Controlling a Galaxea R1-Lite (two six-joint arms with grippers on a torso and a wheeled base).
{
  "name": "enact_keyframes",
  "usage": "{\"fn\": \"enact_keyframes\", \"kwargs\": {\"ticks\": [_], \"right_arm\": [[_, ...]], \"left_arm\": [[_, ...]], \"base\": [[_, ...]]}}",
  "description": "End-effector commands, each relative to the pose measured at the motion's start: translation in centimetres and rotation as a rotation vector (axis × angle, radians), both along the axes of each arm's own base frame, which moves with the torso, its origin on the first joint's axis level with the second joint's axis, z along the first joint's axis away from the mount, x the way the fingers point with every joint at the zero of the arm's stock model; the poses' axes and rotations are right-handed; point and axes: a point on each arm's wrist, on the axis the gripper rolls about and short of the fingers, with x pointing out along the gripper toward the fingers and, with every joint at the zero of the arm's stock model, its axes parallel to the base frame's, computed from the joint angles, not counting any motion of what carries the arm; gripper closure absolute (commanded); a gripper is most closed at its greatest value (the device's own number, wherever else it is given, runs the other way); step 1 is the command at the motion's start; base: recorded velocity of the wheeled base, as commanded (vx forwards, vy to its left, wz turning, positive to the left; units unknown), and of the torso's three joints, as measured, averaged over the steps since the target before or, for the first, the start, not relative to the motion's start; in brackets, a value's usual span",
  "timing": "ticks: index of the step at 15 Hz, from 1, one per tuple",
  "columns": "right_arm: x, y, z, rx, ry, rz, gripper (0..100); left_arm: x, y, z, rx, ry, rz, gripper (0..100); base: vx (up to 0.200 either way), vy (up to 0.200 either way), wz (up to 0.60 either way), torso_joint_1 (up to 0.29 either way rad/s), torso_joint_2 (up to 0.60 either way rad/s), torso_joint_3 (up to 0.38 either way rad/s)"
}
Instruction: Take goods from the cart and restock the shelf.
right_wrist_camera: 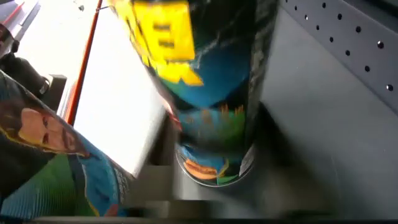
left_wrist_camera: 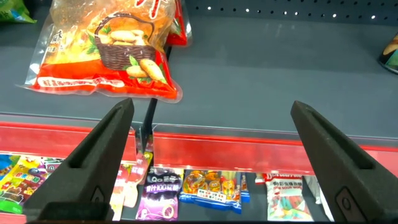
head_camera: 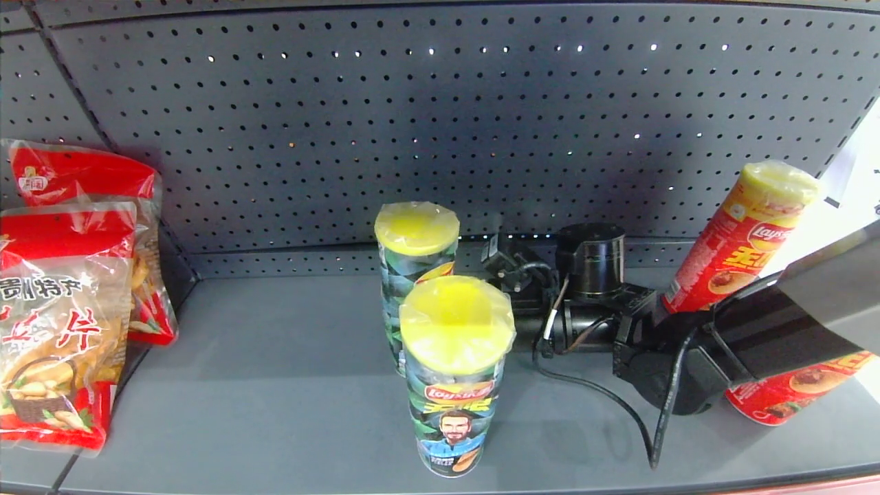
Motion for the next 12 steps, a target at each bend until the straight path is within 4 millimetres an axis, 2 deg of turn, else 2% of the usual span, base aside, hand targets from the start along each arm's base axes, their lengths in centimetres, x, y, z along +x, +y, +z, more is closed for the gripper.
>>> {"fn": "enact_keyframes", "kwargs": {"ticks": [1, 5, 12], "right_arm": [[-0.1, 0.4, -0.1, -0.001, 0.003, 0.013, 100], [-0.2, 0.4, -0.1, 0.000, 0.004, 0.011, 100], [0.1, -1.9, 0.2, -0.018, 0.005, -0.115, 100]], "left_arm": [[0.0, 0.0, 0.0, 0.000, 0.000, 0.001, 0], [0.0, 0.0, 0.0, 0.000, 0.000, 0.001, 0], [0.0, 0.0, 0.0, 0.000, 0.000, 0.001, 0]], "base": [[0.000, 0.000, 0.00, 0.000, 0.00, 0.000], [0.000, 0.000, 0.00, 0.000, 0.00, 0.000], [0.000, 0.000, 0.00, 0.000, 0.00, 0.000]]}}
